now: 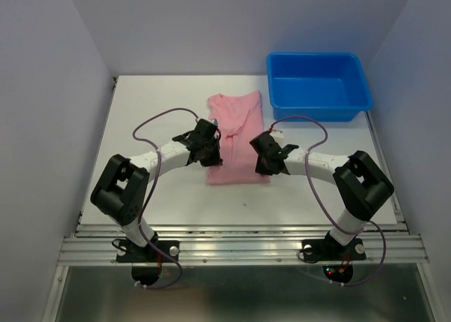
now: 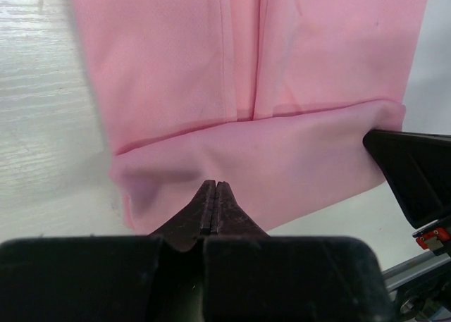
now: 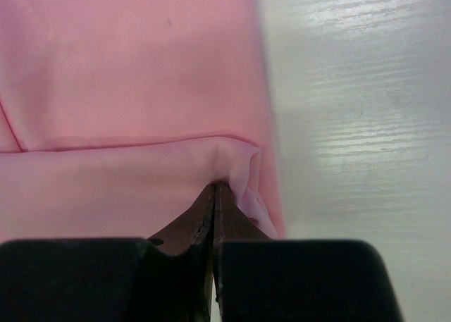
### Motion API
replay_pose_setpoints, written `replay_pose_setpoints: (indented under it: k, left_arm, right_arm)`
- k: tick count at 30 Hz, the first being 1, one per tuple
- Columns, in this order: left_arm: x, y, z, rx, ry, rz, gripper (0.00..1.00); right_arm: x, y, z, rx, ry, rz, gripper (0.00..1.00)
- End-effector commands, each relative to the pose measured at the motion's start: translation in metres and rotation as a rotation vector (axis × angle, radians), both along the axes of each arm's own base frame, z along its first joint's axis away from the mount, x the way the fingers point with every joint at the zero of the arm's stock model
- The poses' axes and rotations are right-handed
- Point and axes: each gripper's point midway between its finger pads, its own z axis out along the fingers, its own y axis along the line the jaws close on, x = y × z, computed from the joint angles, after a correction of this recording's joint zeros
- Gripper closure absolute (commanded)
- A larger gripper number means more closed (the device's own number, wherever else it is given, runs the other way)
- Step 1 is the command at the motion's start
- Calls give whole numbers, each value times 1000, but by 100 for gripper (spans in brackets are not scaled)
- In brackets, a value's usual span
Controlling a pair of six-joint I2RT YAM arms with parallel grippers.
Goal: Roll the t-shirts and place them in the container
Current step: Roll the T-shirt to the center of the board.
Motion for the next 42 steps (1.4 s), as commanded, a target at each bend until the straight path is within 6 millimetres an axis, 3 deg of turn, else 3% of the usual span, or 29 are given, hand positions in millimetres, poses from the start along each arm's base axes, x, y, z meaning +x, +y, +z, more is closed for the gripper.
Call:
replay_pose_setpoints:
  k: [1, 11, 18, 22, 25, 27, 29, 30, 32, 33, 37, 41, 42]
  left_arm:
    - [4, 10, 5, 26, -27, 11, 100]
    - [12, 25, 12, 46, -51, 45, 100]
    - [37, 32, 32, 115, -125, 60, 100]
    - [29, 36, 28, 128, -93, 55, 100]
    - [14, 43, 30, 99, -92, 90, 100]
    - [6, 49, 32, 87, -91, 118, 100]
    - [-6, 56, 34, 72, -87, 144, 94]
    - [-14, 58, 32, 55, -74, 155, 85]
    - [-21, 60, 29, 41, -57, 168, 75]
    - [-28, 63, 22, 43, -36, 182, 66]
    - [-44, 58, 14, -32, 3, 170, 47]
    - [-57, 56, 0, -78, 43, 168, 45]
    - [-62, 56, -6, -84, 61, 163, 45]
  right_arm:
    - [-7, -15, -9, -57, 20, -15, 99]
    - [8, -19, 47, -37, -116, -15, 99]
    - [14, -19, 55, -53, -140, -18, 99]
    - [14, -16, 56, -41, -132, -8, 99]
    - [9, -17, 56, -12, -117, -9, 94]
    - [2, -16, 57, 15, -109, -7, 75]
    - [-6, -18, 57, 63, -94, -15, 65]
    - [-6, -19, 57, 84, -91, -21, 58]
    - [-17, -19, 54, 146, -67, -17, 56]
    - [-15, -20, 56, 176, -75, -26, 55]
    - [-23, -21, 53, 288, -57, -35, 55]
    - [-28, -18, 53, 346, -54, -35, 56]
    - [-26, -18, 56, 348, -64, -38, 61]
